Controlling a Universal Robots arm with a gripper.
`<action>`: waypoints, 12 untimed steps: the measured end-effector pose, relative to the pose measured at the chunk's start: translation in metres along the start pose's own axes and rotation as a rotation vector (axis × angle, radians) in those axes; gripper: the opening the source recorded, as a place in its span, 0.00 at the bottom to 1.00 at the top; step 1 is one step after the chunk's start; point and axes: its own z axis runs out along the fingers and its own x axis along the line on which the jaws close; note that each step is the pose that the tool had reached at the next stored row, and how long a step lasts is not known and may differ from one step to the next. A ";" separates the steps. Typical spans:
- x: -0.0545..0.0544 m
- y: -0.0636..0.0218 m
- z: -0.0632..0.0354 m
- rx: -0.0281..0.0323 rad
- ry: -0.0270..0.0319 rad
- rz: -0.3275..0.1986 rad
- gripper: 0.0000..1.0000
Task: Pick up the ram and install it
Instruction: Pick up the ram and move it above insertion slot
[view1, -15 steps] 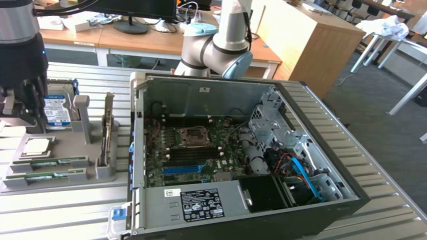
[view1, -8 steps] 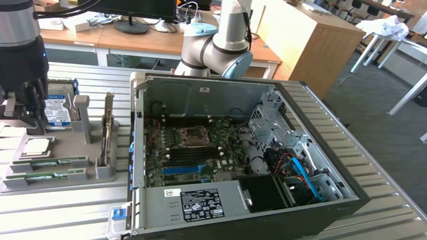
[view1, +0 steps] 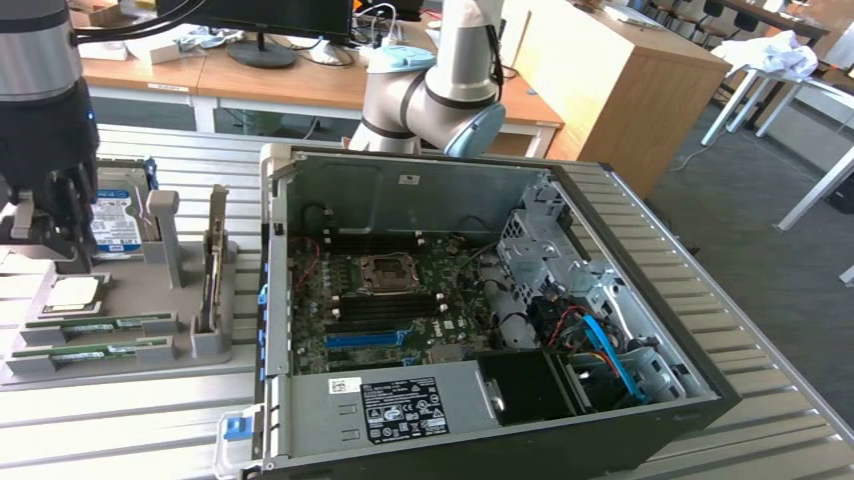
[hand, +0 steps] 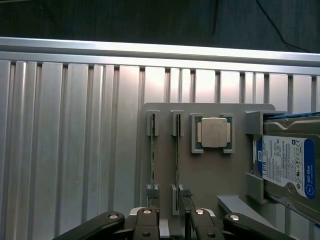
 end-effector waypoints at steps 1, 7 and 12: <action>0.000 0.0000 0.0007 -0.0001 0.0001 0.000 0.30; 0.000 -0.0002 0.0043 -0.0001 0.0001 0.000 0.30; 0.000 -0.0003 0.0069 0.0000 0.0000 0.000 0.30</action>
